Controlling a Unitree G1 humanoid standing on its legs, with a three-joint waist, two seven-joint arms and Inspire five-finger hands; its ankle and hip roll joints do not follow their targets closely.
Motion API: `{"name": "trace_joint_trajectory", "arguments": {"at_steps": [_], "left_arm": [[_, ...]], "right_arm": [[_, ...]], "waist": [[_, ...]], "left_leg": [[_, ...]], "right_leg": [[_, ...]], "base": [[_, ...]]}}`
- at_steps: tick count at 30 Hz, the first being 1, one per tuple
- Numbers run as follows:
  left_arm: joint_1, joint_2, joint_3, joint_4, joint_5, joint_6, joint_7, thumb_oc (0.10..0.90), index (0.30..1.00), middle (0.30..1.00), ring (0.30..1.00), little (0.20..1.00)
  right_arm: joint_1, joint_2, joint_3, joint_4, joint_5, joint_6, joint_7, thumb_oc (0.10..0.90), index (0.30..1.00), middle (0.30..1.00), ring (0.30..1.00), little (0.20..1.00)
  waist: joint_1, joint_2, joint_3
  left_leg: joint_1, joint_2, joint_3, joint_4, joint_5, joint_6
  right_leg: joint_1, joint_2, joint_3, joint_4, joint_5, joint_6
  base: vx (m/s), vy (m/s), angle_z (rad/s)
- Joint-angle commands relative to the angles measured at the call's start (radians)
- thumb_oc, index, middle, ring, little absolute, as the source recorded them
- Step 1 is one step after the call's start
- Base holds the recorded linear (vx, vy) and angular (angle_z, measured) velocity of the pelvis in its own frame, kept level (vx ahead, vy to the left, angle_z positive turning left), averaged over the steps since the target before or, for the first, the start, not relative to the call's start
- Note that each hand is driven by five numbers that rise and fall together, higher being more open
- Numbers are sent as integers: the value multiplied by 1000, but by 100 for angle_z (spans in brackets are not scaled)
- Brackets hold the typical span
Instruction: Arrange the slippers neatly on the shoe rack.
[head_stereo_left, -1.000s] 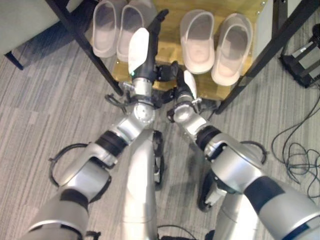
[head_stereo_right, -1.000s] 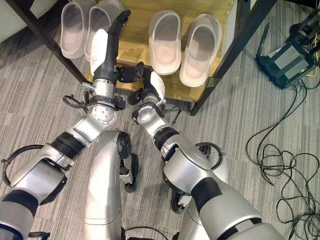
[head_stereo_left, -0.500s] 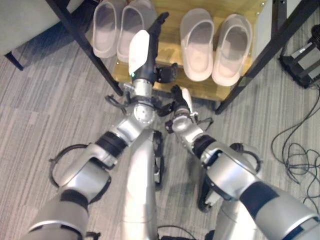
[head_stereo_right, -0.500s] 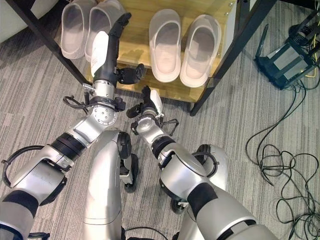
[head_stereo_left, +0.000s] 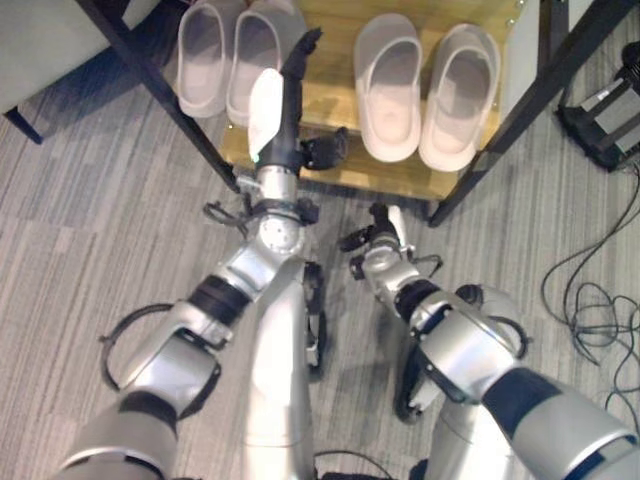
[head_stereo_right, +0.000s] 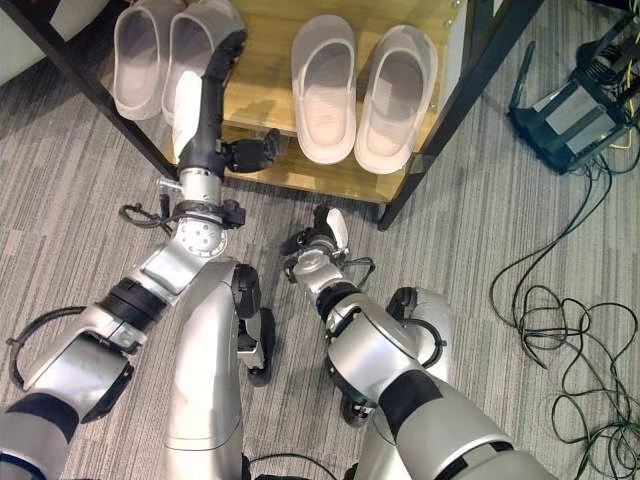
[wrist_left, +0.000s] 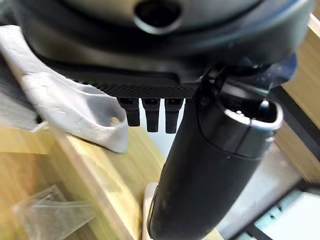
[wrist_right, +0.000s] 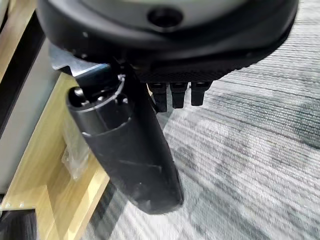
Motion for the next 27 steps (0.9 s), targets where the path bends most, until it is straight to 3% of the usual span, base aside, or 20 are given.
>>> {"name": "trace_joint_trajectory", "arguments": {"at_steps": [1,2,6,8,13,18,25,26,27], "left_arm": [[-61,43,27,-221,38,-128,37,800,900,900,900,900],[19,51,46,-294,52,-155,38,800,900,900,900,900],[105,82,70,-375,68,-183,30,800,900,900,900,900],[199,93,95,-418,65,-218,9,800,900,900,900,900],[351,132,162,-463,59,-240,-17,800,900,900,900,900],[480,134,247,-462,12,-249,-50,800,900,900,900,900],[575,111,308,-466,-41,-256,-99,800,900,900,900,900],[608,87,318,-447,-66,-258,-130,800,900,900,900,900],[610,86,318,-448,-67,-258,-131,800,900,900,900,900]], "right_arm": [[-147,29,-41,65,-51,-76,-75,800,900,900,900,900],[-135,-16,-83,67,-60,-96,-88,800,900,900,900,900],[-137,-68,-111,53,-62,-119,-97,800,900,900,900,900],[-70,-141,-165,51,-41,-142,-93,800,900,900,900,900],[111,-218,-254,33,25,-177,-42,800,900,900,900,900],[310,-201,-314,-10,113,-209,31,800,900,900,900,900],[491,-193,-358,-46,117,-210,82,800,900,900,900,900],[566,-188,-373,-77,109,-216,105,800,900,900,900,900],[570,-189,-372,-79,109,-216,105,800,900,900,900,900]], "waist": [[35,9,-32],[42,11,-32],[55,-4,-39],[75,-35,-114],[90,-57,-224],[91,-54,-311],[79,-52,-334],[70,-47,-350],[70,-46,-348]], "left_leg": [[119,-99,-154,-9,-149,-29],[119,-104,-159,-49,-128,-32],[119,-94,-138,-148,-97,-29],[119,-80,-120,-281,-50,-31],[119,-72,-139,-394,14,-34],[135,-36,-136,-513,54,-35],[240,-12,-122,-654,91,-41],[312,5,-113,-737,107,-45],[319,5,-113,-742,109,-45]], "right_leg": [[-62,43,71,-85,101,-95],[-62,36,64,-111,105,-93],[-62,33,59,-198,133,-95],[-61,25,36,-323,175,-91],[-39,-16,-10,-461,211,-79],[1,-39,-71,-628,274,-58],[109,-39,-107,-795,330,-38],[177,-45,-120,-881,348,-24],[184,-45,-121,-887,351,-24]], "base": [[12,-10,3],[6,-6,6],[-29,-21,7],[-93,-101,3],[17,-58,14],[-14,16,8],[-58,1,1],[-41,0,1],[-52,-1,6]]}}
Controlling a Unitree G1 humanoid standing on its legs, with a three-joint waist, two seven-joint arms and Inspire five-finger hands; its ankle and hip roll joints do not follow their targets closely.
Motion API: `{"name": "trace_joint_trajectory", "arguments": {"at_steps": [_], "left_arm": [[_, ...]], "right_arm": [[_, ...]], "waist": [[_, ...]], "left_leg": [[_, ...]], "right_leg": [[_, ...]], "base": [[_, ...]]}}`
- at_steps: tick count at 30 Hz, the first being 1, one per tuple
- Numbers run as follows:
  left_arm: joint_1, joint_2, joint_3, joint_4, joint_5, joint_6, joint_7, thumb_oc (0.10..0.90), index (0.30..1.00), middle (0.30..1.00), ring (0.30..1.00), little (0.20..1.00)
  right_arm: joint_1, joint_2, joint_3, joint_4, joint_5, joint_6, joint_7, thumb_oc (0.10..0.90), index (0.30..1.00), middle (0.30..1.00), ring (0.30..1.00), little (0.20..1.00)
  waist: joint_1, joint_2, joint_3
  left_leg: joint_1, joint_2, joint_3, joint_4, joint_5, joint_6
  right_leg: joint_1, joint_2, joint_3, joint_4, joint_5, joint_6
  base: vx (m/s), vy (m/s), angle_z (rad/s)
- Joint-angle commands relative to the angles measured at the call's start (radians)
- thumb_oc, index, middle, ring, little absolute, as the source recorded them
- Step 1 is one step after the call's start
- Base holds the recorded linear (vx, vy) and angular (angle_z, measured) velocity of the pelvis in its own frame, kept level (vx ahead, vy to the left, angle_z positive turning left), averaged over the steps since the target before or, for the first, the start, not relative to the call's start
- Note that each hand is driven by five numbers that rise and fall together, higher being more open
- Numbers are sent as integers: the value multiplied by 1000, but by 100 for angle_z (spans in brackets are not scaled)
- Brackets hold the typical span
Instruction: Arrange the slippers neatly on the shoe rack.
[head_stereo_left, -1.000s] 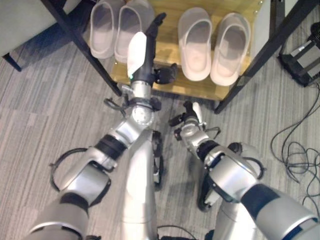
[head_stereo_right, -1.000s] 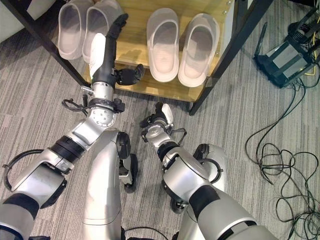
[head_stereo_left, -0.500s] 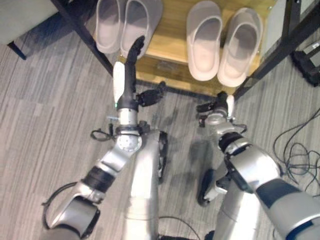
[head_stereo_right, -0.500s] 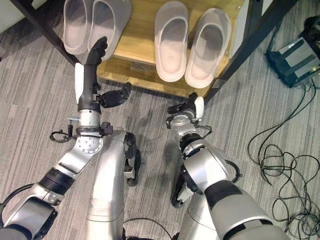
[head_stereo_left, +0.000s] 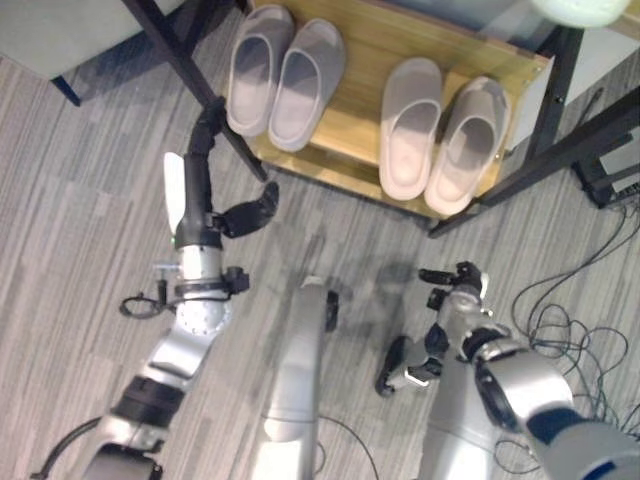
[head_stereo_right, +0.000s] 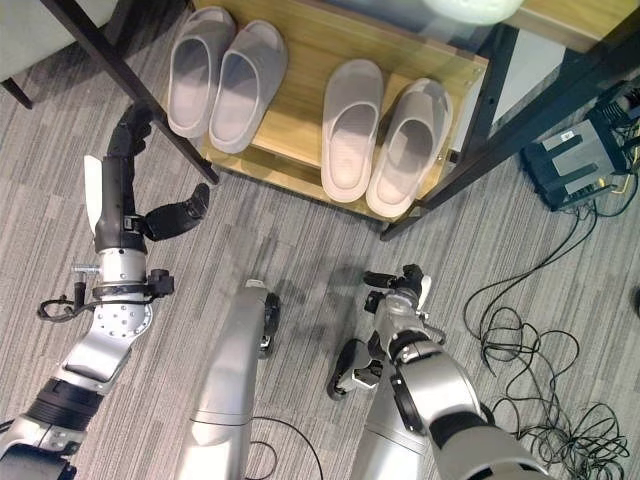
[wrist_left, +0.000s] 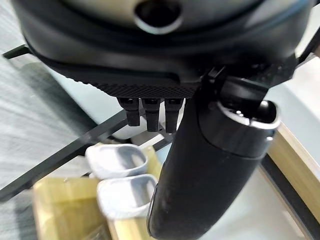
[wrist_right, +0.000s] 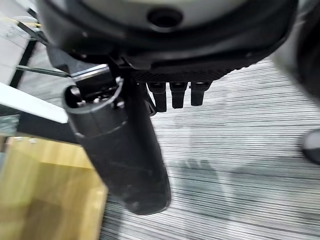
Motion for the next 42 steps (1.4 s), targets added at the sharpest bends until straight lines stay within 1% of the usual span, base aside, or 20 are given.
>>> {"name": "trace_joint_trajectory", "arguments": {"at_steps": [1,4,5,10,12,13,14,15,16,17,18,22,25,28,33,35,36,37,38,42], "left_arm": [[81,-72,31,-79,-38,-108,-23,800,900,900,900,900],[115,-93,36,-60,-65,-109,-46,800,900,900,900,900],[158,-114,30,-30,-90,-110,-76,800,900,900,900,900],[228,-140,14,56,-125,-92,-139,800,900,900,900,900],[263,-148,6,129,-119,-82,-169,800,900,900,900,900],[293,-168,-7,216,-92,-67,-184,800,900,900,900,900],[294,-169,-7,217,-92,-67,-184,800,900,900,900,900],[310,-223,-16,400,-81,-44,-186,800,900,900,900,900],[309,-224,-17,402,-80,-45,-186,800,900,900,900,900],[306,-235,-22,450,-61,-34,-176,800,900,900,900,900],[318,-260,-26,549,-29,-32,-166,800,900,900,900,900],[356,-292,-27,686,-10,-19,-149,800,900,900,900,900],[377,-315,-24,719,0,-21,-151,800,900,900,900,900],[389,-316,-64,689,61,-26,-168,800,900,900,900,900],[395,-287,-99,587,124,-37,-178,800,900,900,900,900],[378,-277,-107,578,131,-38,-181,800,900,900,900,900],[338,-275,-120,591,132,-31,-179,800,900,900,900,900],[337,-275,-120,591,132,-31,-179,800,900,900,900,900],[336,-277,-114,594,114,-32,-177,800,900,900,900,900],[359,-284,-81,588,90,-20,-188,800,900,900,900,900]], "right_arm": [[152,32,-23,40,1,-40,16,800,900,900,900,900],[234,28,-34,13,-18,-45,29,800,900,900,900,900],[318,22,-55,-7,-27,-44,43,800,900,900,900,900],[475,17,-84,-19,-35,-43,78,800,900,900,900,900],[559,11,-111,-17,-43,-40,90,800,900,900,900,900],[618,3,-142,-12,-48,-34,97,800,900,900,900,900],[619,3,-142,-13,-48,-34,97,800,900,900,900,900],[687,-6,-172,-28,-41,-36,99,800,900,900,900,900],[687,-6,-172,-29,-41,-36,99,800,900,900,900,900],[702,-14,-185,-40,-32,-44,90,800,900,900,900,900],[715,-33,-192,-59,-24,-57,83,800,900,900,900,900],[717,-78,-200,-108,-48,-77,52,800,900,900,900,900],[701,-88,-182,-174,-67,-97,43,800,900,900,900,900],[717,-85,-154,-347,-113,-124,41,800,900,900,900,900],[732,-66,-109,-524,-178,-135,45,800,900,900,900,900],[724,-62,-103,-548,-180,-139,40,800,900,900,900,900],[722,-58,-72,-599,-216,-142,37,800,900,900,900,900],[721,-58,-72,-599,-216,-142,37,800,900,900,900,900],[736,-65,-49,-648,-239,-149,47,800,900,900,900,900],[757,-78,5,-733,-313,-145,63,800,900,900,900,900]], "waist": [[-12,30,-186],[-19,28,-188],[-26,24,-189],[-37,17,-189],[-48,8,-209],[-59,9,-223],[-60,10,-218],[-85,17,-252],[-86,18,-247],[-104,22,-255],[-114,19,-269],[-127,-5,-283],[-147,39,-321],[-176,58,-346],[-191,70,-335],[-198,73,-323],[-205,93,-306],[-206,92,-308],[-194,96,-316],[-170,64,-337]], "left_leg": [[123,44,-96,-105,-25,-9],[230,59,-92,-199,-2,-14],[336,70,-87,-295,21,-17],[620,82,-72,-562,96,-16],[739,81,-61,-706,169,-23],[870,78,-44,-847,228,-38],[879,78,-45,-853,231,-39],[1041,77,8,-1062,327,-75],[1049,78,6,-1068,329,-76],[1072,98,49,-1088,389,-92],[1169,134,102,-1113,408,-106],[1307,132,21,-1060,419,-132],[1457,117,60,-1316,360,-127],[1519,52,89,-1441,285,-87],[1525,-5,74,-1485,280,-41],[1517,-7,66,-1482,283,-34],[1486,-20,62,-1447,293,-13],[1483,-21,62,-1447,295,-13],[1463,-31,63,-1438,307,-3],[1447,-62,47,-1422,324,-8]], "right_leg": [[16,-20,37,-258,186,37],[126,-15,14,-356,204,43],[223,-13,-2,-460,229,56],[491,19,-55,-706,300,88],[617,38,-99,-851,363,97],[772,50,-132,-989,403,113],[782,51,-135,-996,406,113],[980,61,-199,-1196,469,140],[989,63,-202,-1202,472,140],[1063,62,-238,-1272,497,145],[1128,76,-224,-1368,531,154],[1197,60,-178,-1503,614,176],[1191,88,-141,-1546,654,209],[1195,40,-127,-1591,734,242],[1177,-5,-108,-1572,789,274],[1167,2,-64,-1549,777,276],[1172,79,3,-1421,670,236],[1169,78,3,-1422,672,236],[1195,138,-38,-1349,588,216],[1229,214,-5,-1406,564,194]], "base": [[-31,-4,6],[2,-61,7],[43,-85,6],[67,-87,6],[95,-108,0],[83,-74,11],[276,-100,12],[163,-45,14],[177,-53,31],[34,69,52],[31,72,54],[-72,179,-34],[-157,282,-43],[-197,306,-21],[-221,200,-7],[-256,153,16],[-252,157,25],[-374,212,68],[-131,54,72],[-50,-12,26]]}}
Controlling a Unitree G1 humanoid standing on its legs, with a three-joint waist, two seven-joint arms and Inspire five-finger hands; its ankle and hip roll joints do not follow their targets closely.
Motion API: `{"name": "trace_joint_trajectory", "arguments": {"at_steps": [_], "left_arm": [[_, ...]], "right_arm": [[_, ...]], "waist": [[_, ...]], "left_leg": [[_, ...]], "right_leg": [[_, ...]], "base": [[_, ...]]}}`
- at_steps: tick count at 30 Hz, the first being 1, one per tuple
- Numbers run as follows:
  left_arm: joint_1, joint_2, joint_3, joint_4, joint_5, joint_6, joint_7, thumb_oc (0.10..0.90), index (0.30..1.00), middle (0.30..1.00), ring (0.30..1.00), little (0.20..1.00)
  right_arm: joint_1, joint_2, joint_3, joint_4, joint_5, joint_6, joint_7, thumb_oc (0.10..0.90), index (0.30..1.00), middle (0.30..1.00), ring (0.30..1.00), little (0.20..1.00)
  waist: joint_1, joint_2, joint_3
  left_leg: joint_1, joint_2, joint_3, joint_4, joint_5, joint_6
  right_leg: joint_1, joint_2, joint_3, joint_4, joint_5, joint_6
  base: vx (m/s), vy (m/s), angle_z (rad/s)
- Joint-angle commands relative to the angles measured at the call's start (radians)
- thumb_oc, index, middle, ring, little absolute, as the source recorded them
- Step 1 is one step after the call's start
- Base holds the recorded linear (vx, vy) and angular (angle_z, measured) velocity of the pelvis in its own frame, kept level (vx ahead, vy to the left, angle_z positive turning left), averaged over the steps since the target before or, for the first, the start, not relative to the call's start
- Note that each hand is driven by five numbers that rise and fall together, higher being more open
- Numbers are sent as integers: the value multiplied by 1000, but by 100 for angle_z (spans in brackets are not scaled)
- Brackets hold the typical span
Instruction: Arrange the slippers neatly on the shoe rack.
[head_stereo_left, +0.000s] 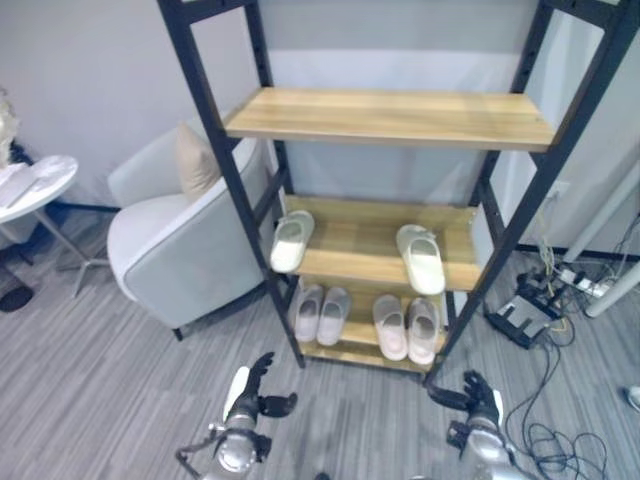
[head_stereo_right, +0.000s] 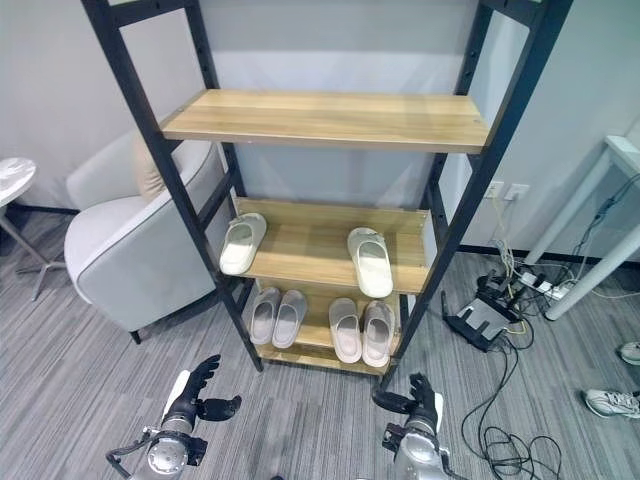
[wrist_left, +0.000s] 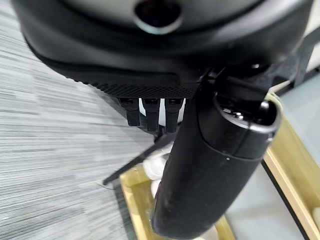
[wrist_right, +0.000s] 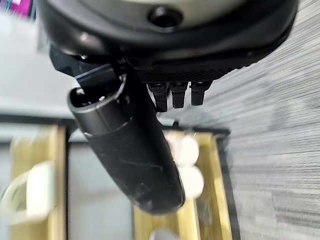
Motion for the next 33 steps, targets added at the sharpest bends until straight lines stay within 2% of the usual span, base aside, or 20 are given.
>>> {"name": "trace_joint_trajectory", "arguments": {"at_steps": [1,2,3,4,5,6,7,9,11,12,14,16,17,18,21,23,26,30,33], "left_arm": [[-44,23,30,-60,0,-56,-1,800,900,900,900,900],[-34,9,43,-31,-29,-53,-16,800,900,900,900,900],[-34,9,44,-31,-29,-53,-16,800,900,900,900,900],[-25,5,49,-29,-40,-55,-26,800,900,900,900,900],[26,3,120,-58,-61,-70,-45,800,900,900,900,900],[30,4,119,-59,-61,-70,-46,800,900,900,900,900],[41,17,146,-59,-59,-69,-62,800,900,900,900,900],[37,39,159,-60,-32,-66,-86,800,900,900,900,900],[29,41,153,-59,-28,-79,-117,800,900,900,900,900],[23,43,150,-60,-27,-83,-120,800,900,900,900,900],[27,38,163,-58,-41,-82,-129,800,900,900,900,900],[27,34,155,-45,-31,-80,-129,800,900,900,900,900],[27,34,155,-44,-30,-80,-128,800,900,900,900,900],[24,26,152,-41,-30,-76,-140,800,900,900,900,900],[24,17,141,-32,3,-73,-151,800,900,900,900,900],[24,37,119,-51,25,-74,-177,800,900,900,900,900],[24,48,121,-60,24,-70,-186,800,900,900,900,900],[29,20,138,-19,1,-36,-189,800,900,900,900,900],[35,22,131,-27,6,-25,-206,800,900,900,900,900]], "right_arm": [[-43,-72,-6,-123,-94,-89,-3,800,900,900,900,900],[-59,-111,51,-143,-222,-51,6,800,900,900,900,900],[-59,-111,51,-144,-223,-50,6,800,900,900,900,900],[-61,-132,76,-159,-291,-41,3,800,900,900,900,900],[179,-297,-95,-571,-259,-68,112,800,900,900,900,900],[184,-297,-96,-576,-260,-66,113,800,900,900,900,900],[264,-361,-155,-738,-278,-89,175,800,900,900,900,900],[360,-427,-271,-925,-260,-117,245,800,900,900,900,900],[362,-481,-308,-989,-264,-134,280,800,900,900,900,900],[351,-502,-319,-1003,-269,-141,292,800,900,900,900,900],[342,-543,-343,-1036,-267,-147,319,800,900,900,900,900],[326,-561,-344,-1027,-289,-138,313,800,900,900,900,900],[326,-561,-344,-1027,-290,-137,312,800,900,900,900,900],[317,-568,-357,-1009,-358,-123,304,800,900,900,900,900],[309,-566,-382,-961,-432,-105,281,800,900,900,900,900],[241,-574,-348,-909,-469,-100,271,800,900,900,900,900],[205,-581,-332,-886,-515,-86,256,800,900,900,900,900],[184,-583,-369,-814,-646,-28,191,800,900,900,900,900],[187,-593,-386,-797,-669,-7,202,800,900,900,900,900]], "waist": [[17,-23,-24],[27,-31,-38],[27,-30,-37],[31,-32,-44],[-22,-41,-37],[-21,-40,-39],[-40,-43,-28],[-65,-54,-7],[-66,-63,5],[-62,-71,12],[-59,-83,8],[-41,-79,5],[-41,-80,6],[-33,-75,5],[-33,-66,-17],[-15,-84,-33],[-3,-93,-36],[21,-114,-44],[31,-122,-47]], "left_leg": [[72,-18,26,23,-90,-21],[84,-18,32,12,-92,-20],[86,-17,32,11,-92,-20],[87,-17,32,13,-91,-21],[72,-11,50,26,-82,-32],[78,-11,50,26,-89,-32],[58,-2,71,57,-87,-44],[-28,15,83,178,-62,-75],[-101,29,74,293,-23,-92],[-129,36,64,321,-13,-93],[-141,100,70,219,-34,-78],[-134,142,52,82,35,-86],[-129,141,52,72,40,-87],[-132,152,39,1,77,-95],[-91,132,43,-31,73,-95],[-68,97,51,-4,26,-69],[-59,85,59,7,5,-55],[-56,57,70,19,-36,-28],[-50,46,72,14,-50,-15]], "right_leg": [[-3,66,36,16,23,32],[30,76,59,-38,22,18],[33,77,59,-41,23,18],[47,78,55,-68,23,15],[41,90,93,-103,38,13],[46,91,93,-102,31,14],[40,93,99,-109,32,12],[38,88,103,-112,28,-2],[47,85,104,-119,18,-20],[50,79,105,-119,14,-21],[59,69,111,-130,1,-7],[74,70,120,-135,-7,1],[75,70,120,-134,-8,1],[99,65,117,-138,-26,7],[124,43,120,-128,-29,22],[135,5,138,-120,-9,49],[134,-7,150,-118,1,60],[121,-35,152,-131,44,90],[109,-47,141,-113,59,102]], "base": [[43,-105,-8],[46,-58,-2],[70,-78,-13],[5,-60,-10],[27,-59,-2],[-36,-56,25],[-53,-29,42],[-103,-35,-2],[-47,-7,-30],[48,59,-15],[160,146,-3],[170,149,-4],[199,195,-23],[210,201,-16],[259,258,3],[323,345,-11],[167,179,-15],[100,155,-8],[61,132,0]]}}
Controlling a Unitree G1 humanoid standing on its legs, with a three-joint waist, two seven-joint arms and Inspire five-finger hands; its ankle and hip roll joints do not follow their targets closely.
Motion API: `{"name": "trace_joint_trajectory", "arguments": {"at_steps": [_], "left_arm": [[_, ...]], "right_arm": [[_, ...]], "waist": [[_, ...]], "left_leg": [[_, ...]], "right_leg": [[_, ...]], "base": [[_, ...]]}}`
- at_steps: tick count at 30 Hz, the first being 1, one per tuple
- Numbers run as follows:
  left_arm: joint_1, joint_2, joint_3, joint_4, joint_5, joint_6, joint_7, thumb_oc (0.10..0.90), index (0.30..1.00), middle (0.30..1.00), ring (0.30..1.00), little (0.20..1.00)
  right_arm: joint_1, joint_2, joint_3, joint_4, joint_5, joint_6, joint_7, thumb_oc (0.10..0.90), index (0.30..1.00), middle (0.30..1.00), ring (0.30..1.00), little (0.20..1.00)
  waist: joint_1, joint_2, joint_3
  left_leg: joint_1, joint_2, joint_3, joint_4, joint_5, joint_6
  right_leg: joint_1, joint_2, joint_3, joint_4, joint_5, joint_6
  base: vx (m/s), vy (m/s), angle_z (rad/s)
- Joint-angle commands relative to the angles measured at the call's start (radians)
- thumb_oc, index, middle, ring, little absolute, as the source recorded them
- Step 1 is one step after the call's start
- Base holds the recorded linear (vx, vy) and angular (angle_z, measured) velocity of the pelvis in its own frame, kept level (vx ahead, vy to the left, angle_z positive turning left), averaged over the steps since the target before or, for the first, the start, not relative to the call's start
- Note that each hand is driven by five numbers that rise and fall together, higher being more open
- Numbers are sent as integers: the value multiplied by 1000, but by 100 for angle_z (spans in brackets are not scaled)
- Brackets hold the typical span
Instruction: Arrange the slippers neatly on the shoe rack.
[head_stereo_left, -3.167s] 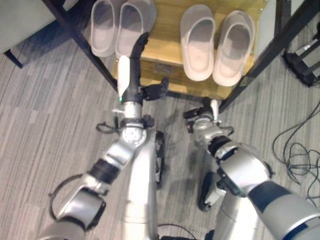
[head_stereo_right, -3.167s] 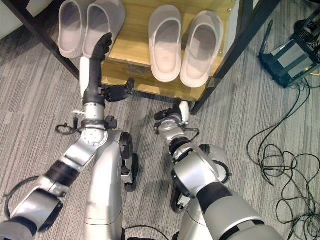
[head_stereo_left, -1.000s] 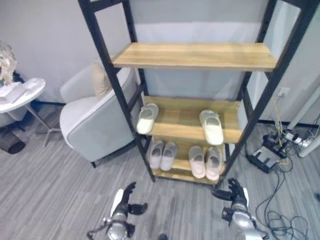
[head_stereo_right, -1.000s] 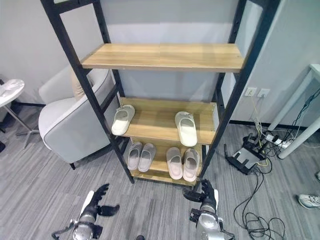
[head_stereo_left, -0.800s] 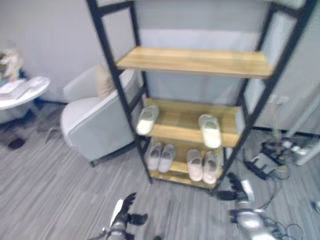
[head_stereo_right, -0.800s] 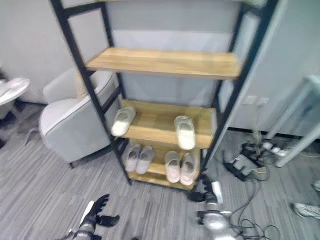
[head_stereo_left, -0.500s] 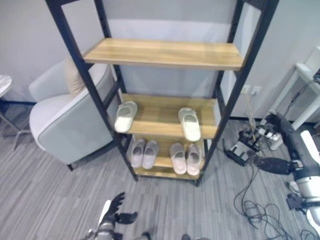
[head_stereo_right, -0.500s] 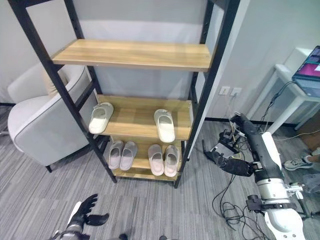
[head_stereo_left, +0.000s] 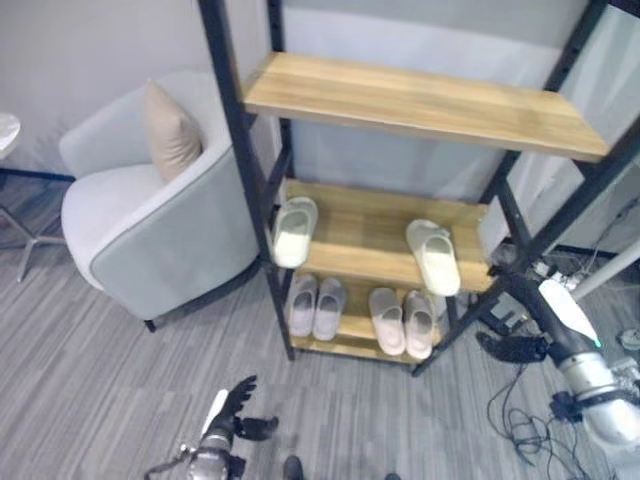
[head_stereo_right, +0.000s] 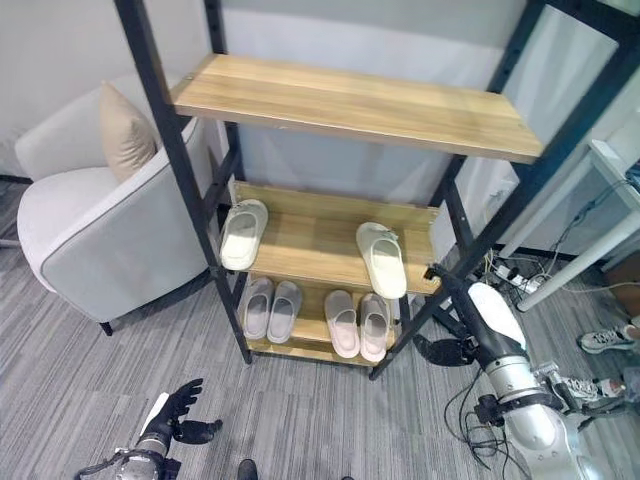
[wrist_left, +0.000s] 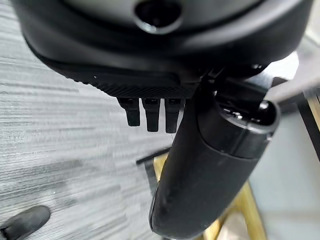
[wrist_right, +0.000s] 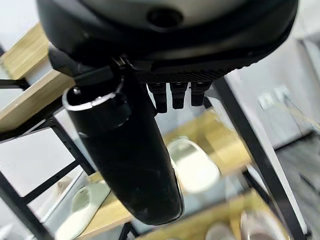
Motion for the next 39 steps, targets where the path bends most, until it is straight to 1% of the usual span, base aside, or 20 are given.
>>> {"name": "trace_joint_trajectory", "arguments": {"at_steps": [1,2,3,4,6,8,9,10,11,12,13,14,17,18,20,22,24,32,37,39], "left_arm": [[-7,-8,-35,-61,5,-24,-27,800,900,900,900,900],[-7,-8,-35,-61,5,-24,-27,800,900,900,900,900],[-13,-3,-42,-63,-12,-18,-29,800,900,900,900,900],[-15,-3,-39,-63,-12,-17,-29,800,900,900,900,900],[-27,14,-53,-65,0,-5,-37,800,900,900,900,900],[-25,21,-52,-72,6,-9,-39,800,900,900,900,900],[-25,26,-50,-81,-2,-14,-38,800,900,900,900,900],[-25,26,-47,-81,-2,-14,-38,800,900,900,900,900],[-24,29,-39,-82,-14,-16,-38,800,900,900,900,900],[-33,35,-40,-75,-15,-18,-35,800,900,900,900,900],[-35,38,-34,-66,-12,-19,-36,800,900,900,900,900],[-41,28,-31,-32,-10,-14,-30,800,900,900,900,900],[-31,20,-31,-15,-25,-14,-36,800,900,900,900,900],[-3,16,-27,-19,-27,-16,-47,800,900,900,900,900],[14,13,-32,-15,-23,-14,-53,800,900,900,900,900],[40,-9,-47,50,-12,-6,-59,800,900,900,900,900],[44,-11,-52,55,-10,-7,-59,800,900,900,900,900],[32,-4,-65,81,-14,-8,-46,800,900,900,900,900],[21,1,-77,87,-26,-11,-39,800,900,900,900,900],[-3,1,-96,99,-36,-16,-25,800,900,900,900,900]], "right_arm": [[-111,-68,-108,39,-21,4,-98,800,900,900,900,900],[-112,-68,-107,39,-21,4,-98,800,900,900,900,900],[-169,-69,-88,72,23,12,-109,800,900,900,900,900],[-175,-71,-84,76,24,11,-110,800,900,900,900,900],[-223,-51,-67,92,93,5,-103,800,900,900,900,900],[-239,-58,-58,113,104,5,-101,800,900,900,900,900],[-285,-75,-40,153,122,10,-109,800,900,900,900,900],[-293,-77,-34,159,123,8,-111,800,900,900,900,900],[-309,-85,-27,169,126,8,-116,800,900,900,900,900],[-318,-96,-18,182,122,13,-124,800,900,900,900,900],[-327,-98,-21,186,124,15,-122,800,900,900,900,900],[-337,-95,-27,196,136,12,-135,800,900,900,900,900],[-342,-102,-30,208,158,14,-135,800,900,900,900,900],[-330,-117,-42,210,157,15,-125,800,900,900,900,900],[-330,-125,-47,222,160,17,-127,800,900,900,900,900],[-353,-141,-62,296,186,26,-162,800,900,900,900,900],[-363,-150,-61,320,194,25,-171,800,900,900,900,900],[-415,-191,-64,376,198,44,-212,800,900,900,900,900],[-486,-224,-36,436,198,59,-228,800,900,900,900,900],[-558,-228,-10,482,224,61,-257,800,900,900,900,900]], "waist": [[40,21,-43],[40,20,-43],[48,25,-18],[47,24,-16],[55,38,5],[55,39,8],[61,43,9],[56,46,11],[57,40,15],[59,34,18],[56,24,21],[57,12,5],[58,12,-15],[61,13,-30],[63,15,-34],[81,17,-40],[83,17,-39],[93,26,-20],[101,31,2],[107,36,23]], "left_leg": [[-20,35,-46,50,-77,-3],[-21,34,-45,51,-77,-2],[-14,28,-47,63,-86,17],[-15,27,-46,66,-87,17],[16,23,-75,68,-103,30],[32,20,-85,57,-107,27],[44,16,-107,40,-110,18],[48,19,-110,38,-111,17],[55,17,-117,39,-122,10],[52,11,-130,47,-127,5],[54,6,-151,58,-142,3],[55,2,-164,48,-138,2],[62,11,-173,32,-132,-6],[74,24,-191,11,-128,-14],[80,31,-198,2,-124,-19],[90,58,-225,-28,-107,-39],[93,63,-231,-39,-102,-42],[68,74,-261,-86,-68,-52],[34,69,-264,-78,-65,-52],[-1,61,-269,-72,-60,-50]], "right_leg": [[-3,38,-24,183,-61,43],[-5,37,-23,185,-62,43],[-47,24,-40,298,-1,48],[-52,22,-38,306,-4,48],[-106,23,-54,407,-1,30],[-115,13,-62,385,-13,26],[-138,-1,-58,270,-29,19],[-130,2,-63,261,-26,19],[-142,2,-49,166,-23,17],[-135,3,-22,105,-25,23],[-102,10,24,35,-12,44],[-94,20,59,7,16,48],[-78,30,62,-13,23,42],[-58,40,52,-34,18,37],[-44,44,42,-49,13,34],[-9,66,6,-86,-7,20],[-3,70,-1,-92,-11,18],[-17,82,-29,-99,-28,9],[-39,76,-30,-101,-23,10],[-65,71,-30,-100,-16,11]], "base": [[12,87,-1],[7,165,-3],[-11,80,8],[6,110,1],[133,41,-3],[149,-36,23],[103,-64,25],[171,-117,5],[132,-105,-4],[193,-169,-1],[211,-191,37],[163,-144,51],[174,-129,68],[192,-132,57],[159,-128,49],[219,-206,18],[88,-94,12],[31,-24,8],[1,3,3],[-19,19,-1]]}}
